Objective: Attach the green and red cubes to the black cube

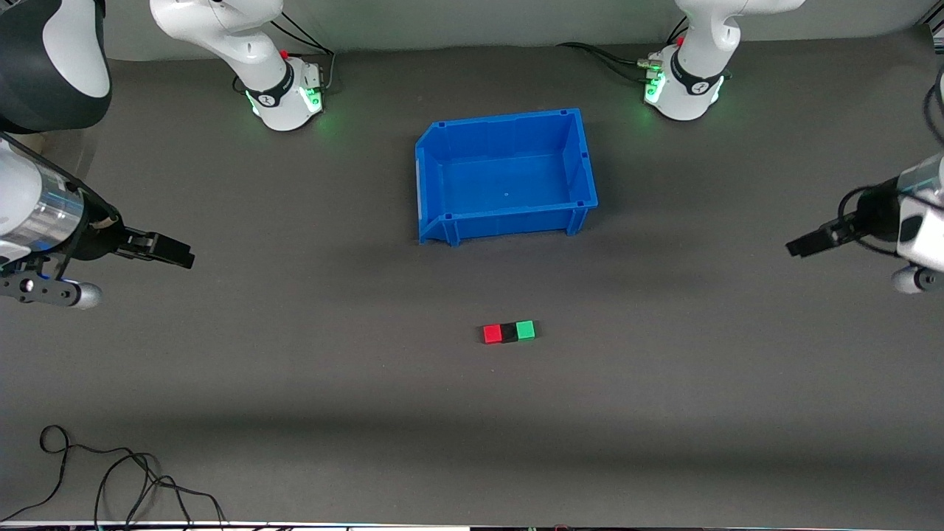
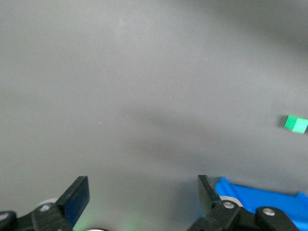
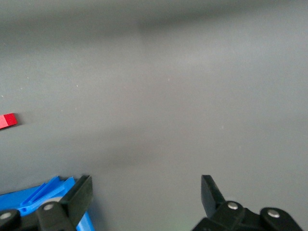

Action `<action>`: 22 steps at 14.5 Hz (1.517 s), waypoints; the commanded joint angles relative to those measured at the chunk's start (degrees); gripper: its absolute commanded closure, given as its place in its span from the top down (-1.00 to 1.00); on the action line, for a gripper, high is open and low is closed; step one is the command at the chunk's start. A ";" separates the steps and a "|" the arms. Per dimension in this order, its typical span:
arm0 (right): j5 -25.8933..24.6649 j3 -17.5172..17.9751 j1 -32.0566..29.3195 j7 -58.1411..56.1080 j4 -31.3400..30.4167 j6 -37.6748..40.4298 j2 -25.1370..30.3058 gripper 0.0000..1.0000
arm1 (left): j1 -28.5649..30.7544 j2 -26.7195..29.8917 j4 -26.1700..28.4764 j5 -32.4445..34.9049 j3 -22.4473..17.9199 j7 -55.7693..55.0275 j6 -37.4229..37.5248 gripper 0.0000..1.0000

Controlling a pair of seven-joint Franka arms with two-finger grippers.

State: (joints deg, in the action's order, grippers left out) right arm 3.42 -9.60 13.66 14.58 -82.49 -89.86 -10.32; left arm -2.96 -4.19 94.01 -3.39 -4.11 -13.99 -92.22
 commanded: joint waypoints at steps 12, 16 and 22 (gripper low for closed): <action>-1.92 6.23 -10.38 -8.79 -8.47 -5.33 6.44 0.99 | -3.29 4.63 -1.36 2.86 0.86 13.71 -2.44 1.00; -1.92 7.49 -10.93 -6.77 -9.35 -5.32 7.85 0.99 | -2.85 3.75 -2.42 2.68 0.86 13.90 -2.00 1.00; -2.01 8.11 -10.50 -6.67 -10.59 -5.67 7.95 0.99 | -2.93 3.83 -2.69 2.86 0.86 14.07 -1.47 1.00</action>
State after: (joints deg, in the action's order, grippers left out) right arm 2.62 -2.31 3.33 6.81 -91.57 -95.25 -3.42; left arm -5.67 0.01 92.76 -1.38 -3.06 -0.96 -94.83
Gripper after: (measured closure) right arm 0.000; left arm 0.000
